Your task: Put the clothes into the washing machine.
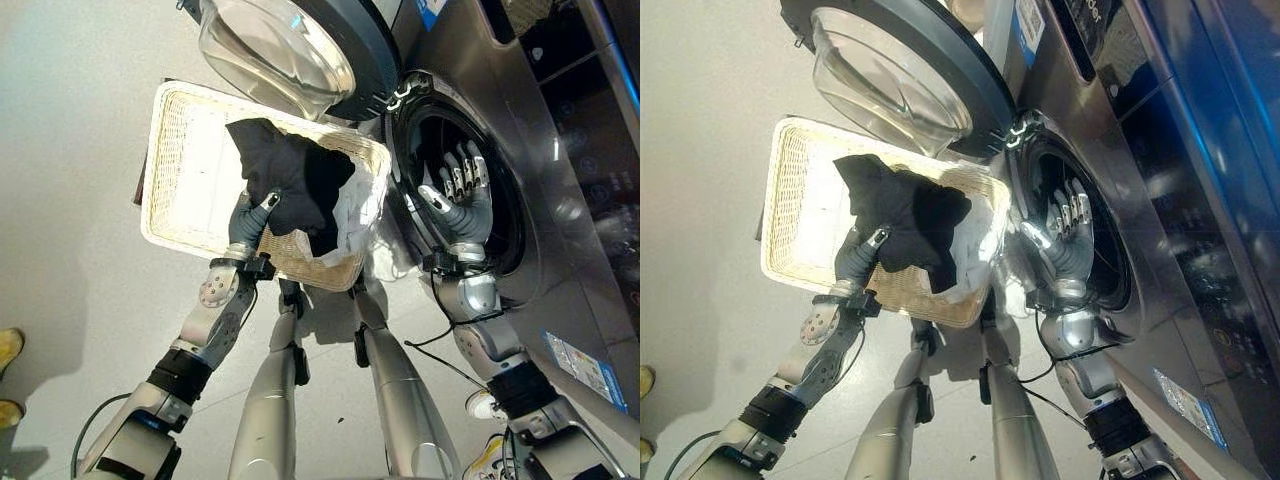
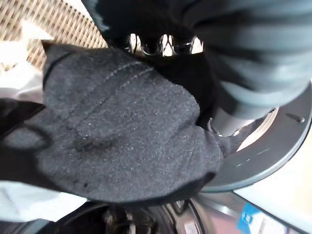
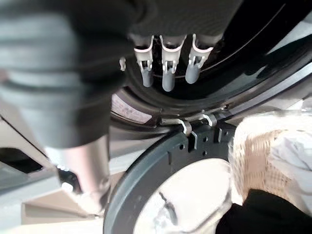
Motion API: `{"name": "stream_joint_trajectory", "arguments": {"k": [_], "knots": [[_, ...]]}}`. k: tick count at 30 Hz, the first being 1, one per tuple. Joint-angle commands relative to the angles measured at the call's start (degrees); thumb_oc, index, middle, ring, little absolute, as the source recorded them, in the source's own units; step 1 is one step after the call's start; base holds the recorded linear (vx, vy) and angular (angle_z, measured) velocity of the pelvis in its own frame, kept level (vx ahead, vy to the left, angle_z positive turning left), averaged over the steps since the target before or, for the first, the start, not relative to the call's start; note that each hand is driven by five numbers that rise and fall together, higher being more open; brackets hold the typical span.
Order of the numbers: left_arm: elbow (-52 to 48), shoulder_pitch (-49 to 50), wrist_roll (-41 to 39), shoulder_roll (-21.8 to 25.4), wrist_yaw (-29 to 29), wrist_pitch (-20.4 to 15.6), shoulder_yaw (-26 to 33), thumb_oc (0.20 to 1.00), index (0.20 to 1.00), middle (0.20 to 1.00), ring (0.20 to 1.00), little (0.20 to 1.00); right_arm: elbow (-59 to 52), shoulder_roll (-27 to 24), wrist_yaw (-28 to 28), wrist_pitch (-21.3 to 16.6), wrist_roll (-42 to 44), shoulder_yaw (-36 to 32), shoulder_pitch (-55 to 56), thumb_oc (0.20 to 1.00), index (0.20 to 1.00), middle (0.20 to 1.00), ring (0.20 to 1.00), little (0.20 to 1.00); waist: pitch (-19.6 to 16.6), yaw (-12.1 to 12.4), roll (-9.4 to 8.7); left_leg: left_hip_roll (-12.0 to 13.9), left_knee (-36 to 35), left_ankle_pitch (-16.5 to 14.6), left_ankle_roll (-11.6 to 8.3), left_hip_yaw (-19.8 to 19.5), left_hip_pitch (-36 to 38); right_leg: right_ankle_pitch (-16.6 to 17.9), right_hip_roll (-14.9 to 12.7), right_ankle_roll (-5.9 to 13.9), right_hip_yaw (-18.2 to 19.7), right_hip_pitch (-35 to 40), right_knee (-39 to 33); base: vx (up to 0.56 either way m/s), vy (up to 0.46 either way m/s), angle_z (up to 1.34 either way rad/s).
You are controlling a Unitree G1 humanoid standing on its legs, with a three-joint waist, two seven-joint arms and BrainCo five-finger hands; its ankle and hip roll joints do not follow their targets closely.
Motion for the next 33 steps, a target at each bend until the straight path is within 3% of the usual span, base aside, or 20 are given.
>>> {"name": "stream_joint_trajectory", "arguments": {"k": [1,7,15,24,29,30,31,32,33], "knots": [[-6.7,-1.5,-3.9,0.9,-11.8,1.4,-0.8,0.2,0.2,0.2,0.2,0.2,-3.6,-2.9,7.3,2.7,-0.3,-0.3,0.8,1.0,1.0,1.0,1.0,1.0,-0.9,-1.1,3.06,-3.2,3.3,-2.8,0.75,-0.3,-1.9,-4.1,-0.7,5.27,-3.5,0.7,3.2,0.01,-0.006,0.03],[-8.2,-3.9,-4.0,3.5,-18.7,6.3,-4.2,0.2,0.2,0.2,0.2,0.2,-0.6,-7.4,20.2,10.3,3.0,4.8,-2.3,1.0,1.0,1.0,1.0,1.0,-0.9,-0.5,3.04,-3.1,3.3,-2.4,0.52,-0.5,-2.6,-3.9,-1.1,5.41,-4.6,0.3,3.1,0.0,-0.014,0.05],[-8.7,-7.4,-5.0,7.9,-23.1,9.6,-8.2,0.2,0.2,0.2,0.2,0.2,0.5,-13.8,28.9,15.9,6.4,10.2,-7.1,1.0,1.0,1.0,1.0,1.0,-0.9,0.2,2.58,-3.0,3.3,-1.9,0.28,-1.0,-2.9,-3.8,-1.2,5.58,-5.4,0.3,3.1,-0.01,-0.033,0.08],[-8.6,-9.8,-6.2,10.8,-22.5,9.4,-10.9,0.2,0.2,0.2,0.2,0.2,1.7,-18.7,39.0,26.3,8.2,16.2,-11.6,1.0,1.0,1.0,1.0,1.0,-0.9,1.1,1.84,-3.0,3.3,-1.6,0.19,-1.6,-3.4,-3.5,-1.3,5.6,-6.1,0.0,3.1,-0.01,-0.04,0.03],[-8.4,-10.0,-6.1,11.4,-21.5,8.6,-11.8,0.2,0.2,0.2,0.2,0.2,1.7,-19.5,42.0,27.7,13.3,17.9,-12.2,1.0,1.0,1.0,1.0,1.0,-0.9,1.3,1.5,-2.9,3.1,-1.3,0.09,-1.9,-3.5,-3.3,-1.1,5.58,-6.2,0.0,3.0,0.0,-0.034,0.02],[-8.4,-10.1,-5.9,11.4,-20.7,8.3,-12.2,0.2,0.2,0.2,0.2,0.2,1.4,-19.2,42.8,28.1,15.4,18.2,-12.1,0.865,0.865,0.865,0.865,0.865,-0.9,1.3,1.41,-2.9,3.1,-1.3,0.08,-2.1,-3.6,-3.3,-1.1,5.56,-6.2,-0.1,3.0,0.0,0.0,0.0],[-8.4,-10.1,-5.9,11.4,-20.5,8.3,-12.2,0.2,0.2,0.2,0.2,0.2,1.3,-19.1,42.9,28.2,15.9,18.2,-12.1,0.815,0.815,0.815,0.815,0.815,-0.9,1.3,1.42,-2.9,3.0,-1.2,0.09,-2.1,-3.6,-3.2,-1.1,5.56,-6.2,-0.1,2.9,0.0,0.0,0.0],[-8.4,-10.4,-5.4,11.2,-19.6,8.0,-12.5,0.2,0.2,0.2,0.2,0.2,1.1,-18.5,43.7,28.5,19.2,18.4,-12.1,0.482,0.482,0.482,0.482,0.482,-0.9,1.3,1.38,-3.0,3.0,-1.2,0.12,-2.1,-3.7,-3.2,-1.0,5.52,-6.1,-0.3,2.8,0.0,0.0,0.0],[-8.3,-10.3,-5.2,11.2,-19.5,7.9,-12.5,0.2,0.2,0.2,0.2,0.2,1.0,-18.3,43.7,28.5,19.8,18.4,-11.9,0.423,0.423,0.423,0.423,0.423,-0.9,1.3,1.36,-3.0,3.0,-1.2,0.13,-2.1,-3.7,-3.1,-1.0,5.52,-6.1,-0.3,2.8,0.0,0.0,0.0]]}}
